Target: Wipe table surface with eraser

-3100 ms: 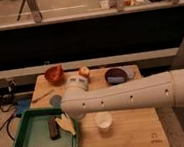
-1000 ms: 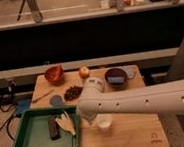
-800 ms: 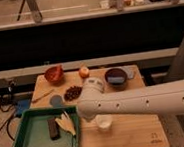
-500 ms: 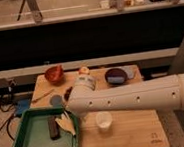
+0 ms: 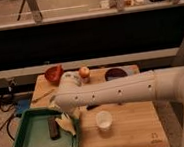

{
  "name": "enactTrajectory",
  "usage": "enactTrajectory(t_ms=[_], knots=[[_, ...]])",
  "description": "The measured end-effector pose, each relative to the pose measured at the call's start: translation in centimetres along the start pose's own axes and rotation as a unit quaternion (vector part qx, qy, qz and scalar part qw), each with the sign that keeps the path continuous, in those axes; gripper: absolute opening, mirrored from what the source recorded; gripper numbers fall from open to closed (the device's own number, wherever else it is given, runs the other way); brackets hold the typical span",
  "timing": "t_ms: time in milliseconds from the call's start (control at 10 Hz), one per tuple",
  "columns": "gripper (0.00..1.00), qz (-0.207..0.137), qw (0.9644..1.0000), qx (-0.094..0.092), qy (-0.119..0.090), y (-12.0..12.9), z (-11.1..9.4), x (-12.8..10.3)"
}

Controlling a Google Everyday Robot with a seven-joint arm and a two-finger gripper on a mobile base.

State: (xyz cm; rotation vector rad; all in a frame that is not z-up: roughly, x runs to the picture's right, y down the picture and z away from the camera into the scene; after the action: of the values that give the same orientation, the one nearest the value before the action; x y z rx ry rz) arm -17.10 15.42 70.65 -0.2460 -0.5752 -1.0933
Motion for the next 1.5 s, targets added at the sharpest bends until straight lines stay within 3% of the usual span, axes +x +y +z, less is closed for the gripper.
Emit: enactTrajectory(t_ms=[200,400,600,1200,1500], knots=[[0.80,-0.066,0.9978,0.001,0.001,-2.0,0.8,-1.2],[0.80,-0.147,0.9891,-0.010,-0.006,-3.5,2.4,-3.1],[0.80,-0.177,0.9837,-0.026,-0.021,-3.8,4.5,-4.1],[0.80,-0.198,0.9752,-0.066,-0.072,-4.4,9.5,-6.3],[0.80,-0.187,0.9742,-0.087,-0.092,-4.3,10.8,-7.0]])
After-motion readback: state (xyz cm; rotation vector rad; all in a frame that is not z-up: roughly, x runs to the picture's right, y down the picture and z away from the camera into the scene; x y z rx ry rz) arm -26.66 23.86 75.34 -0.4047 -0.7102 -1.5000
